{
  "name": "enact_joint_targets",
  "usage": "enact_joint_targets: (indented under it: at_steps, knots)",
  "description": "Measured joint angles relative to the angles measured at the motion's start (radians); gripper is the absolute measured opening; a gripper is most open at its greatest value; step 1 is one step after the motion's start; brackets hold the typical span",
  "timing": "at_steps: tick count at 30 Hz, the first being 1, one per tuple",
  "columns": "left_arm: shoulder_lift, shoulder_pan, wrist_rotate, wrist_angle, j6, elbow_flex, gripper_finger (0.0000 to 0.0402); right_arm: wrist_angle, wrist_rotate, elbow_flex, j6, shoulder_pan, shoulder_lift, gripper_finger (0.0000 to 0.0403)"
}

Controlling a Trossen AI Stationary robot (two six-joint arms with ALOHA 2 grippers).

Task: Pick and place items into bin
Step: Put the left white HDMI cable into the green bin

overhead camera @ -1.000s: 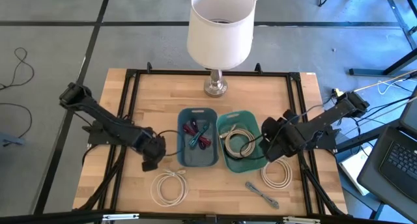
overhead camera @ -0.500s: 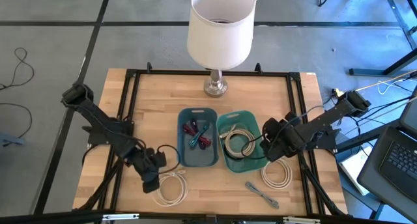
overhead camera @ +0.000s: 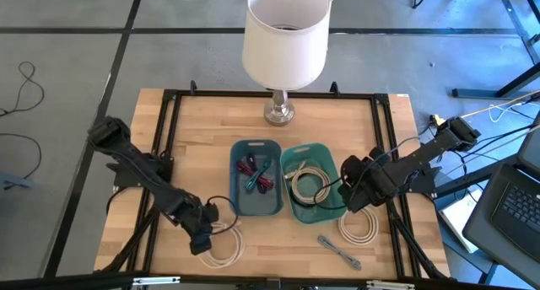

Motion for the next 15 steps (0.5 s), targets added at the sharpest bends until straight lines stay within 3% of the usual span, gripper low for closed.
enact_joint_targets:
  at_steps: [6,15]
  knots:
    - [0.070,0.000,0.032,0.115,0.034,0.000,0.0180,0.005,-0.001,0.000,0.000,0.000,0.000,0.0163]
    - [0.138,0.001,0.062,0.115,0.071,0.000,0.0180,0.012,-0.001,0.000,-0.001,0.000,0.000,0.0163]
